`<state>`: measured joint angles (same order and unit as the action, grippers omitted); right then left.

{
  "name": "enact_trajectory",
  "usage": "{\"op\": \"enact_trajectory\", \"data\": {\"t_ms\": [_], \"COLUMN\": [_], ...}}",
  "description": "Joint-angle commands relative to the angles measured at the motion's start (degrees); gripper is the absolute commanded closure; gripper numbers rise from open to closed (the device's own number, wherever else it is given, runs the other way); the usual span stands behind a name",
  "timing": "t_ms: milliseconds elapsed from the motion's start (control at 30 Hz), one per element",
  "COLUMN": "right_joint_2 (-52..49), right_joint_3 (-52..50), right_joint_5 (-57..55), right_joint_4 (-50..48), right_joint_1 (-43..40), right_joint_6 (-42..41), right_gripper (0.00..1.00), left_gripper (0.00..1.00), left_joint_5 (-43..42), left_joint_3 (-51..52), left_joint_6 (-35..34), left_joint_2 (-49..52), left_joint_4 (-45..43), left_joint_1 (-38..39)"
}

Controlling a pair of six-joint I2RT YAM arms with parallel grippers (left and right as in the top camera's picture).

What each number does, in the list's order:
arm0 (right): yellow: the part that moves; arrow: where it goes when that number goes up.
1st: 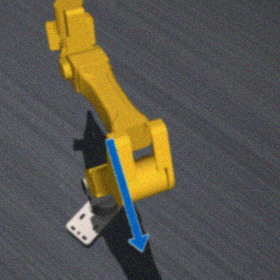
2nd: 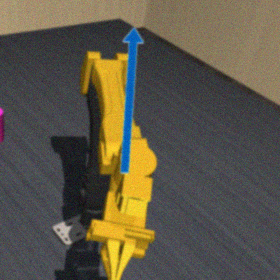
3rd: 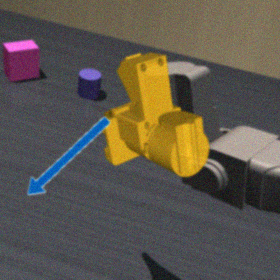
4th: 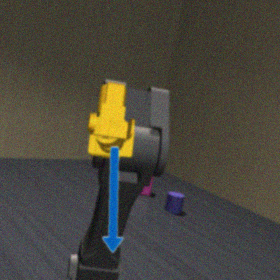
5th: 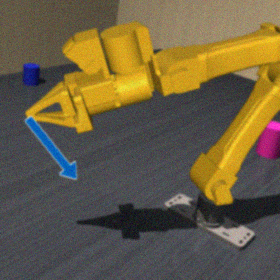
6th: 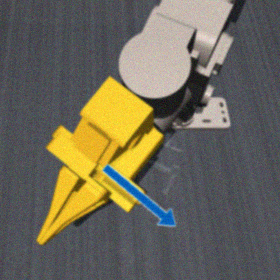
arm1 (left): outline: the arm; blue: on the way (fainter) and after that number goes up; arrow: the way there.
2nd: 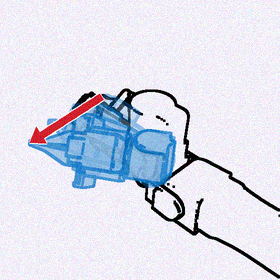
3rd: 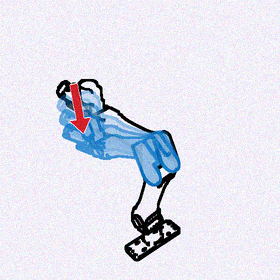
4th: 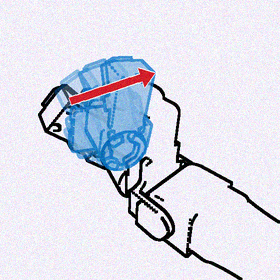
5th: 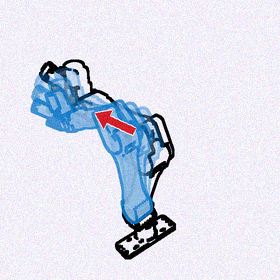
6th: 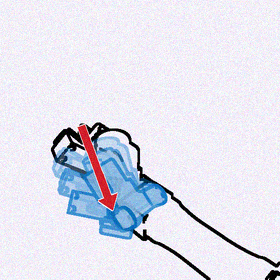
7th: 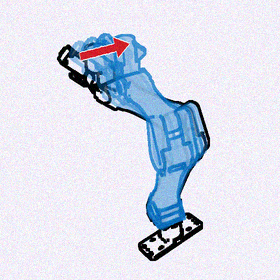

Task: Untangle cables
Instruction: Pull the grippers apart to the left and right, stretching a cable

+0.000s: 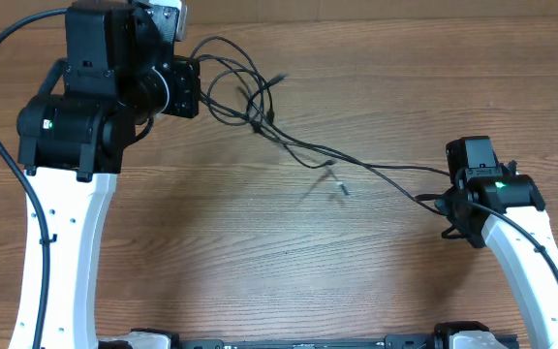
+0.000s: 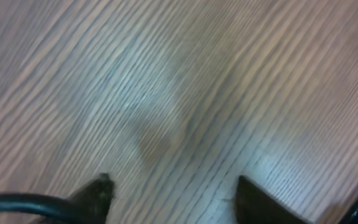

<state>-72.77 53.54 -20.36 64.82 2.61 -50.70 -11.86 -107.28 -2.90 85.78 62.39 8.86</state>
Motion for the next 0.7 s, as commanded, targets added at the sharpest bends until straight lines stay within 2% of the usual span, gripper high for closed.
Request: {"op": "enact_trajectory", "data": {"t_ms": [0,67,167,433,667], "right_joint_2": [-0.22,-0.22,-0.22,-0.22,-0.22], "right_joint_3": [-0.70,-0.70,-0.70,-0.70,-0.70], "right_joint_5": [1.14,0.61,-0.68,-2.73,-2.93], "right_joint_4": [-0.44,-0.26,-0.11,1.86,2.58], "right_joint_1": [-0.44,-0.46,-0.48,-6.91,-16.72], "right_joint_6": [-0.28,-0.26,-0.26,-0.24,1.11], "right_gripper": [0.27,0.17,0.13,0.12,0.07], "left_gripper": [0.96,0.96,0.96,0.96,0.96], "left_joint_5": [-2.62,-2.51,-0.85,9.75,9.86], "left_joint_3": [-1.27,-1.27,-1.27,-1.27,-1.27], "left_joint_6": [-0.48,-0.31,-0.33,-0.52,-0.59], "left_joint_2": [-1.16,-1.16,-1.16,-1.20,-1.60], "left_joint_4": [-0.46,-0.61,-0.96,-2.36,-4.35], "left_joint_1": [-0.48,-0.66,-1.57,-4.98,-9.86]}}
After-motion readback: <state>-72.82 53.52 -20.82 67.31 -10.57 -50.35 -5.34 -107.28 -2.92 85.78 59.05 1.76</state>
